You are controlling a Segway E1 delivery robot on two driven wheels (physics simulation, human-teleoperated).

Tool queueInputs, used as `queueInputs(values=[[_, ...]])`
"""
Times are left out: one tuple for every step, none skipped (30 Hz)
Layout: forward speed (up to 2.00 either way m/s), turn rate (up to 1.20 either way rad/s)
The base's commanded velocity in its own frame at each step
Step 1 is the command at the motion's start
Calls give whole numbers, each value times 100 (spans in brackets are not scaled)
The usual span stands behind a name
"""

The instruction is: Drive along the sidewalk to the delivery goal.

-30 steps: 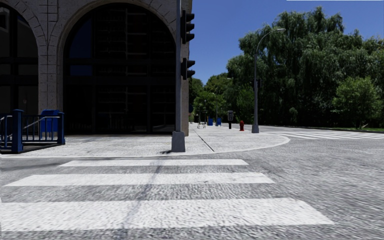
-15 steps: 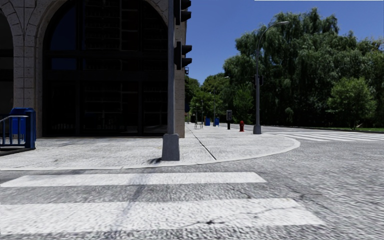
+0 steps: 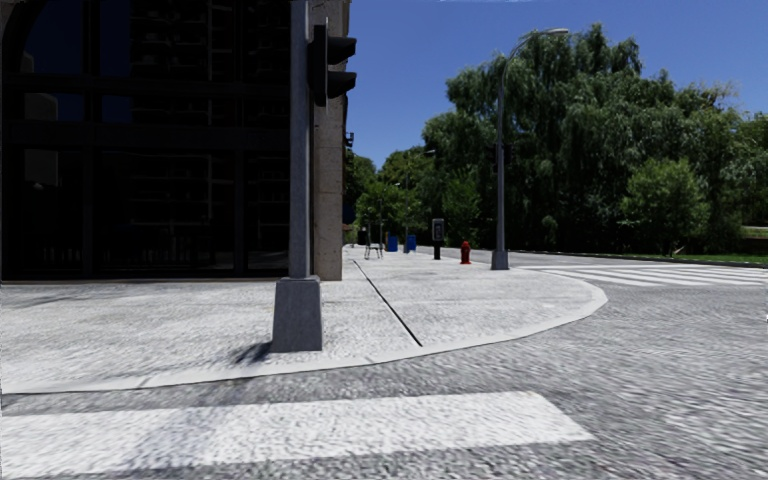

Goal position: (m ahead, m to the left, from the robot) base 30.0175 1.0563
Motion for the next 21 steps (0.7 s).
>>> queueInputs(values=[[200, -41], [200, -41], [200, -41], [200, -41], [200, -41], [200, -41], [200, -41], [200, -41], [200, -41], [200, -41], [200, -41], [200, -41], [200, -41], [199, -41], [199, -41], [194, -41], [185, -41], [179, -36], [170, -23], [170, -23], [165, -7]])
